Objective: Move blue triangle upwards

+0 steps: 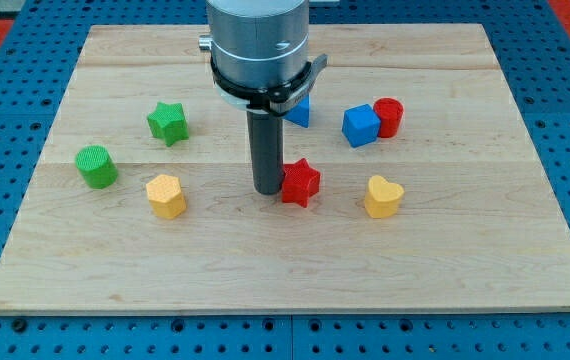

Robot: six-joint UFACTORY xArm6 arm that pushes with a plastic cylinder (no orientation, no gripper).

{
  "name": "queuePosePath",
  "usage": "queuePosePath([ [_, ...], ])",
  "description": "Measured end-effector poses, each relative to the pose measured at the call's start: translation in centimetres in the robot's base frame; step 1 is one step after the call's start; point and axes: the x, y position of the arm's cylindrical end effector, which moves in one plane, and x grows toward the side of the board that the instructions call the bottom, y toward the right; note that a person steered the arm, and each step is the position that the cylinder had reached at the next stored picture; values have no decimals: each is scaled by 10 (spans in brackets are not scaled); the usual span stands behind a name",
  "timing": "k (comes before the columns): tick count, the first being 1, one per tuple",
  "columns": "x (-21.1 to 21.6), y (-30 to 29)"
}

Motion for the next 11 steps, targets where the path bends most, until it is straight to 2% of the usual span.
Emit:
queuePosePath([
  [1,-59,26],
  [2,-90,34],
  [3,-89,77],
  [4,-108,86],
  [6,-142,-10],
  [7,-115,30],
  [8,-90,15],
  [10,-143,-58],
  [11,-87,-33],
])
